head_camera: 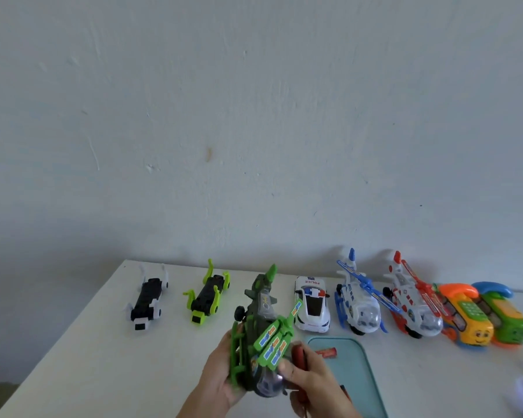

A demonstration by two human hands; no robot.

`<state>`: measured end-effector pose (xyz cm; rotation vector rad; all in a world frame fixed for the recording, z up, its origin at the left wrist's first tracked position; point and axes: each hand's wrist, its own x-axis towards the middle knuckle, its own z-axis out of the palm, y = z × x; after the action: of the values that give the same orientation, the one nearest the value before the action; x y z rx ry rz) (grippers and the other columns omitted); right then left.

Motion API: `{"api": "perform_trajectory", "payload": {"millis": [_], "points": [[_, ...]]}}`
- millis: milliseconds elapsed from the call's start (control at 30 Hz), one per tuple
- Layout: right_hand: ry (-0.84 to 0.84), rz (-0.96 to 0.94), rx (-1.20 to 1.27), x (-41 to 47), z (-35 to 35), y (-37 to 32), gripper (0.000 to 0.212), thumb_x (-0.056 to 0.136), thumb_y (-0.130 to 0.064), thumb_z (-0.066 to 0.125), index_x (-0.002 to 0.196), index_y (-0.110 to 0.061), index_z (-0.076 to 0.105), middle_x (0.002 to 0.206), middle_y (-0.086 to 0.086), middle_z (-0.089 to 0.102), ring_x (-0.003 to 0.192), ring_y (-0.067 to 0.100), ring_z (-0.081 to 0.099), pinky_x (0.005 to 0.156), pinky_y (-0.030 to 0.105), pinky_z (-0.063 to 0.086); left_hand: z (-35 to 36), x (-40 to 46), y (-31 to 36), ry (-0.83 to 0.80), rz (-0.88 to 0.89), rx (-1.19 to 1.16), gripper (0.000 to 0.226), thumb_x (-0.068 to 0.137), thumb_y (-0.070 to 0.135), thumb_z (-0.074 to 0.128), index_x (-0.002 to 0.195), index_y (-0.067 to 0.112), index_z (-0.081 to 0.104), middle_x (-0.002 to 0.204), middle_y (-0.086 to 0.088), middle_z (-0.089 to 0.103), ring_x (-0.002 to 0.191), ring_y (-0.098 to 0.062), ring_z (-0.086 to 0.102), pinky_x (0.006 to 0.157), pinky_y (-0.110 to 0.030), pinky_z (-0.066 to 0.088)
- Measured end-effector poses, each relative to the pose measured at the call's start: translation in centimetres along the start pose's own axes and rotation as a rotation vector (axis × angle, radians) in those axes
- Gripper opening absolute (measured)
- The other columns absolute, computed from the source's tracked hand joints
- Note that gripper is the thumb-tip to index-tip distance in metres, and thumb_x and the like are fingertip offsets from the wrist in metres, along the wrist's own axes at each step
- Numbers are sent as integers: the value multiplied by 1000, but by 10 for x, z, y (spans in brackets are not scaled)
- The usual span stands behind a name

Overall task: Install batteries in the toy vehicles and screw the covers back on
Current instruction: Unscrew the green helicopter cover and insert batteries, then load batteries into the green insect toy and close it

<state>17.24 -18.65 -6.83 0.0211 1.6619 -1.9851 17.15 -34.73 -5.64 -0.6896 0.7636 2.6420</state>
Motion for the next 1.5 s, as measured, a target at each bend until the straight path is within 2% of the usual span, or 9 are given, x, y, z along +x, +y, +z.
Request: {"api": "perform_trajectory", "payload": {"millis": [233,400,800,967,1067,1200,1333,1433,1500], "points": [[292,-34,-127,40,5,-9,91,31,-45,94,99,3,58,87,26,68,47,19,55,40,26,38,4,50,23,237,147,396,29,99,25,46,93,3,64,85,-17,67,75,-28,62,63,-33,48],[374,8,-139,70,9,-23,54,59,-31,89,96,-7,58,85,13,70,52,14,56,37,23,34,9,71,32,160,227,585,19,94,6,52,96,2,71,88,-16,74,84,-27,68,62,-30,53],[469,-7,-258,98,8,-29,50,65,-42,84,90,-11,54,80,4,61,59,9,50,41,14,39,-15,99,40,55,280,669,25,96,-3,46,108,5,66,102,-16,72,90,-21,71,64,-22,55],[473,-7,-390,76,13,-24,38,80,-45,70,88,-20,42,86,0,49,72,14,50,60,30,53,-33,80,41,151,335,930,30,93,5,56,118,21,55,113,-2,65,109,-16,59,93,-28,44],[520,-41,-488,56,12,-10,28,90,-35,60,88,-17,40,88,5,46,77,18,48,67,32,48,-52,57,51,232,467,1128,26,87,5,63,103,25,63,105,6,66,100,-9,61,86,-24,44],[508,-48,-274,33,0,-2,12,95,-8,50,94,0,41,72,21,54,52,28,52,37,28,40,-74,37,69,377,908,1337,33,74,-7,73,86,23,66,83,3,66,77,-9,61,63,-11,46],[665,-123,1,9,-31,-13,12,94,-5,53,93,5,46,59,22,53,40,27,53,39,31,48,-85,57,84,502,1129,1581,60,59,-2,85,112,6,57,106,-11,53,96,-29,51,83,-29,41],[840,-202,158,-3,-62,-21,13,93,-13,57,90,-3,50,67,18,56,55,28,58,57,37,52,-86,82,87,518,1029,1695,91,57,16,91,132,7,40,128,-25,38,114,-42,39,92,-46,39],[955,-267,152,-10,-84,-20,17,93,-17,59,92,-3,51,67,18,56,48,18,51,47,28,45,-83,94,86,542,936,1685,100,61,24,89,142,10,31,137,-26,28,119,-44,37,94,-51,41]]}}
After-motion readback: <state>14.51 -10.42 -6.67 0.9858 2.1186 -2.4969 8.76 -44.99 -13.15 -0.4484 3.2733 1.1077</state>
